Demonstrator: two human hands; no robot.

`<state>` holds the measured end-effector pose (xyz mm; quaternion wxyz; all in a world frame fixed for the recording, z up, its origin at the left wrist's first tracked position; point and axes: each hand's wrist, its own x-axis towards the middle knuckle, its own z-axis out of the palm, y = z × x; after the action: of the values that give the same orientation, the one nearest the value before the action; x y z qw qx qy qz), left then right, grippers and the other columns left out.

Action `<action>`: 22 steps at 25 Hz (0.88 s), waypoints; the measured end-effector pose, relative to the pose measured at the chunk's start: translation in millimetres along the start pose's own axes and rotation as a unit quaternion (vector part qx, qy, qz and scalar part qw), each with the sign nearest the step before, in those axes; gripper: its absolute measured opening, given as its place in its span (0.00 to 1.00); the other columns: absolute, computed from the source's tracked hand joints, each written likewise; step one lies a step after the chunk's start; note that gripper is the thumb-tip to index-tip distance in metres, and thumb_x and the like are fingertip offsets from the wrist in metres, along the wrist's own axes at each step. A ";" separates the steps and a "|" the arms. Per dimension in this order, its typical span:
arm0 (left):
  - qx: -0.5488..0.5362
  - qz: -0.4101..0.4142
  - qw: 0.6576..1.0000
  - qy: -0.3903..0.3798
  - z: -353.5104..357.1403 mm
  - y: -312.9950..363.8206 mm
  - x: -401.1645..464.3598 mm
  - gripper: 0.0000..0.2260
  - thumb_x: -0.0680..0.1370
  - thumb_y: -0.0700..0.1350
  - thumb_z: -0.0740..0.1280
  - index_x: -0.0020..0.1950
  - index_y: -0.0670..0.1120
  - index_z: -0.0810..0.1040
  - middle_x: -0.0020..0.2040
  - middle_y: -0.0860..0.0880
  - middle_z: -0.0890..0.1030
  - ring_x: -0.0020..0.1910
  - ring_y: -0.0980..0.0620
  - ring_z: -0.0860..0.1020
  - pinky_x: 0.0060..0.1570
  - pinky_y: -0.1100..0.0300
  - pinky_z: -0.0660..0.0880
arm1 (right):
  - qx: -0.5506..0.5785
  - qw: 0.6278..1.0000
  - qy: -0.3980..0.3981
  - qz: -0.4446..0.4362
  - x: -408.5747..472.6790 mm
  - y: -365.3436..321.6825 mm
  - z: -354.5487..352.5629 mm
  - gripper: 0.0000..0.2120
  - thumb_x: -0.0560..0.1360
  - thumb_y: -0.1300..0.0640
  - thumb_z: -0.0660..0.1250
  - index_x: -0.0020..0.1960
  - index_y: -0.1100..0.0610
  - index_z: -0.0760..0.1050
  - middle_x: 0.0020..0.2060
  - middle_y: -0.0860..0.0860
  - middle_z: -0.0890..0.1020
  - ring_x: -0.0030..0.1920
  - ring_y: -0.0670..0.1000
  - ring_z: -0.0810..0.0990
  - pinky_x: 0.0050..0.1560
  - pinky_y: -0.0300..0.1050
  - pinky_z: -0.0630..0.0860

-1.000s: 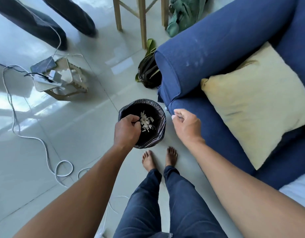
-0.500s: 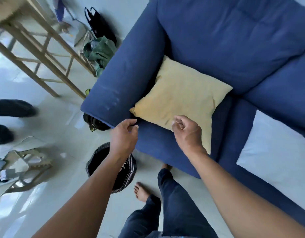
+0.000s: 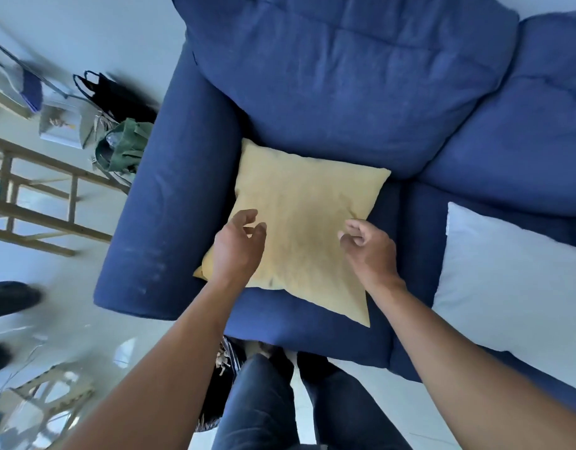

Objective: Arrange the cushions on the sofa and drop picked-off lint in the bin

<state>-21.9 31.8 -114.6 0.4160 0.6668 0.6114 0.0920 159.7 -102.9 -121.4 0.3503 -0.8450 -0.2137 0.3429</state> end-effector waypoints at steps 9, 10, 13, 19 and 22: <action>0.053 -0.076 0.994 -0.056 45.2 -13.5 147.4 0.22 0.81 0.52 0.65 0.73 0.48 0.71 0.63 0.53 0.78 0.54 0.51 0.77 0.52 0.57 0.74 | 0.000 0.993 0.037 0.108 111.1 44.7 40.0 0.22 0.76 0.45 0.69 0.66 0.52 0.74 0.56 0.49 0.79 0.58 0.48 0.77 0.53 0.41 0.72; 0.066 -0.083 0.993 -0.058 51.7 -20.0 162.1 0.22 0.80 0.53 0.65 0.73 0.48 0.71 0.62 0.52 0.78 0.55 0.49 0.78 0.52 0.56 0.75 | -0.008 0.992 0.042 0.121 121.2 49.6 46.6 0.22 0.75 0.42 0.69 0.65 0.51 0.73 0.56 0.49 0.77 0.58 0.49 0.76 0.51 0.41 0.71; 0.078 -0.130 0.985 -0.088 67.5 -39.8 195.7 0.30 0.77 0.59 0.67 0.76 0.48 0.68 0.66 0.49 0.77 0.62 0.46 0.76 0.58 0.53 0.75 | 0.005 0.981 0.054 0.184 147.2 67.4 65.0 0.36 0.71 0.35 0.69 0.73 0.52 0.68 0.66 0.48 0.76 0.66 0.52 0.75 0.60 0.44 0.70; -0.079 -0.349 0.918 -0.171 68.1 -40.3 199.5 0.34 0.66 0.67 0.74 0.66 0.50 0.74 0.59 0.50 0.76 0.57 0.44 0.72 0.67 0.39 0.63 | 0.201 0.920 0.023 0.337 163.2 84.3 71.2 0.46 0.53 0.28 0.78 0.62 0.52 0.73 0.55 0.45 0.81 0.55 0.52 0.81 0.60 0.51 0.77; -0.147 -0.301 0.922 -0.196 44.0 -19.9 180.3 0.20 0.70 0.56 0.76 0.58 0.51 0.79 0.53 0.48 0.82 0.54 0.43 0.78 0.61 0.42 0.70 | 0.262 0.919 -0.027 0.293 150.0 58.1 45.5 0.33 0.60 0.40 0.82 0.59 0.54 0.78 0.51 0.48 0.86 0.51 0.52 0.85 0.55 0.50 0.80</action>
<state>33.6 171.2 -225.5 0.6287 0.3878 0.6691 -0.0811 234.5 -30.9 -252.4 0.4368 -0.7385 0.1312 0.4966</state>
